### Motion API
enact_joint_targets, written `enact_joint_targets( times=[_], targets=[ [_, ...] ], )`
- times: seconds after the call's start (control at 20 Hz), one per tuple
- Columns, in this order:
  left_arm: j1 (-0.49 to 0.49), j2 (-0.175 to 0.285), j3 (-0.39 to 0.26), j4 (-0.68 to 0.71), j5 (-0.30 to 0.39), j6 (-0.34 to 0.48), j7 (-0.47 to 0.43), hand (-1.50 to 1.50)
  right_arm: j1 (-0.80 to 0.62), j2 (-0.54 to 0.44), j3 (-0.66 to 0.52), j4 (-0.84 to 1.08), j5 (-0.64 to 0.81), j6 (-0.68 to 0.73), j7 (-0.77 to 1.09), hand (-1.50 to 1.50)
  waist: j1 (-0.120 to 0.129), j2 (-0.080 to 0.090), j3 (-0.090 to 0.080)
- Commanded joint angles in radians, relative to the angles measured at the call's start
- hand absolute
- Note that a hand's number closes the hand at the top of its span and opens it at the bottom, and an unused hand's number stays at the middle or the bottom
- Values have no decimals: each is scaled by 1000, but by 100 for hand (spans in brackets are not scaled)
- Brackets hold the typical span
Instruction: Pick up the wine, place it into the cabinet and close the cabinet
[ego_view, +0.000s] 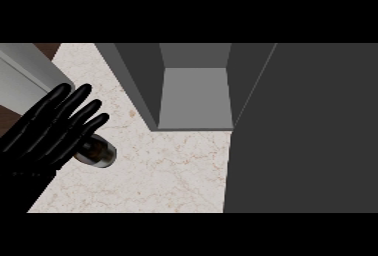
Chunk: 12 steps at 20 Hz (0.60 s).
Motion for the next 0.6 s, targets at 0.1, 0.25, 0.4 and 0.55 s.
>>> enact_joint_targets(
  times=[0.1, 0.25, 0.4, 0.55],
  targets=[
    [6, 9, 18, -113, -3, 49, 46, -150, 31, -21, 5, -247, -50, -38, 142, -150, 0, -1, 0],
    [3, 2, -9, -147, -51, 88, 54, -150, -3, -23, 9, -222, -3, -60, 165, -150, 3, -1, 0],
    [-62, 26, 23, -133, -45, 133, 85, -150, -34, -30, -30, -194, -48, -53, 160, -150, 2, 0, 1],
    [16, 44, 93, -110, 14, 35, 25, -150, -60, -18, 15, -197, 9, -68, 174, -150, 6, 1, -1]
  ],
)
